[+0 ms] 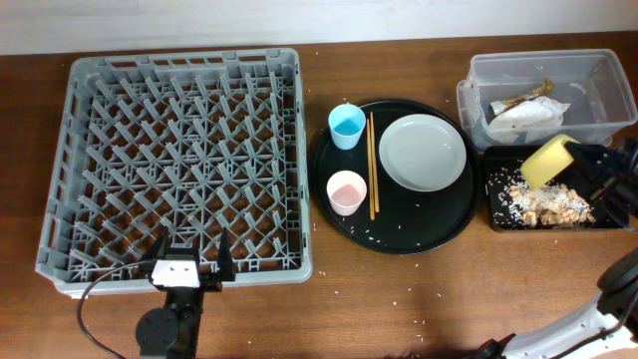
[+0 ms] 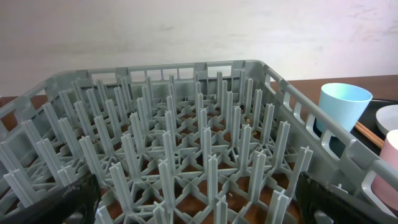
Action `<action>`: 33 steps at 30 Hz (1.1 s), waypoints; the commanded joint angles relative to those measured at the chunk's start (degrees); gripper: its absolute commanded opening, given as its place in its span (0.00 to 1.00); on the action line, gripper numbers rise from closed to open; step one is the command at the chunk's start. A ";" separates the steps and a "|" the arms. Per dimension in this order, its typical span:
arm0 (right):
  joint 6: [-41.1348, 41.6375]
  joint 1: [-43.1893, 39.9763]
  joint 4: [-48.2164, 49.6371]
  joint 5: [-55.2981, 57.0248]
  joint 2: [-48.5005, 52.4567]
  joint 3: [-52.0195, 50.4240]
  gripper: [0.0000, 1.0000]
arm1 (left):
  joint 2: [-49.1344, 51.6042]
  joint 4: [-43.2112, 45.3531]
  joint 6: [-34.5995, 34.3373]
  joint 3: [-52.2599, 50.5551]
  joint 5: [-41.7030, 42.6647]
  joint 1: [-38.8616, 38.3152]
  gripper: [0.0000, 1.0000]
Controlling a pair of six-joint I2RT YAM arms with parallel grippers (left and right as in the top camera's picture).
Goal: Sort waste into correct bins and load items into the dishwasher rack
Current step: 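Set the yellow bowl back down on the round tray with the right gripper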
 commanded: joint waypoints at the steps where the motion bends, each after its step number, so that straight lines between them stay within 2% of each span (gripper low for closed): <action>1: -1.90 -0.07 1.99 -1.62 0.09 -0.20 0.04 | -0.28 -0.22 0.87 -0.20 0.02 0.35 1.00; 4: -1.92 0.04 1.81 -2.51 -0.02 -0.17 0.04 | -0.28 -0.22 0.87 -0.20 0.02 0.35 1.00; 6: -5.11 0.04 -4.55 -2.51 -0.44 -0.17 0.04 | -0.28 -0.22 0.87 -0.20 0.00 0.35 1.00; 7: -14.73 0.26 -13.40 -2.49 -1.81 -0.17 0.04 | -0.28 -0.22 0.87 -0.20 0.00 0.35 1.00; 8: -29.64 1.81 -28.04 1.57 -4.87 -0.17 0.04 | -0.28 -0.22 0.87 -0.20 0.02 0.35 1.00; 9: -34.75 3.76 -32.94 4.76 -6.56 -0.17 0.04 | -0.28 -0.22 0.87 -0.20 0.00 0.35 1.00; 10: -36.87 8.09 -35.15 10.19 -8.74 -0.17 0.04 | -0.28 -0.22 0.87 -0.20 0.00 0.35 1.00; 13: -36.52 23.93 -33.68 21.03 -10.23 -0.13 0.04 | -0.28 -0.22 0.87 -0.20 0.00 0.35 1.00; 14: -33.99 28.52 -31.67 25.46 -10.23 -0.13 0.04 | -0.28 -0.22 0.87 -0.20 0.00 0.35 1.00; 15: -27.54 35.45 -27.80 33.42 -10.21 -0.13 0.04 | -0.28 -0.22 0.87 -0.20 0.00 0.35 1.00; 16: -18.97 41.07 -23.50 42.47 -10.23 -0.13 0.04 | -0.28 -0.22 0.87 -0.20 0.00 0.35 1.00; 17: -5.73 47.54 -18.93 58.21 -10.23 -0.13 0.04 | -0.28 -0.22 0.87 -0.20 0.02 0.35 1.00; 21: 13.64 60.04 -16.76 81.70 -10.21 -0.22 0.04 | -0.28 -0.22 0.87 -0.20 0.00 0.35 1.00; 24: 17.94 64.65 -13.57 84.32 -10.16 -1.51 0.04 | -0.28 -0.22 0.87 -0.20 0.00 0.35 1.00; 26: 18.91 66.71 -9.29 84.13 -10.10 -4.44 0.11 | -0.28 -0.22 0.87 -0.20 0.02 0.35 1.00; 28: 19.37 67.14 -7.30 82.64 -10.10 -6.99 0.37 | -0.28 -0.22 0.87 -0.20 0.00 0.35 1.00; 29: 18.64 66.90 -7.39 78.84 -10.19 -6.34 0.41 | -0.28 -0.22 0.87 -0.20 0.00 0.35 1.00; 32: 17.14 65.42 -10.73 74.07 -10.23 2.27 0.43 | -0.28 -0.22 0.87 -0.20 0.00 0.35 1.00; 33: 15.65 65.37 -11.69 71.84 -10.23 6.58 0.50 | -0.28 -0.22 0.87 -0.20 0.00 0.35 1.00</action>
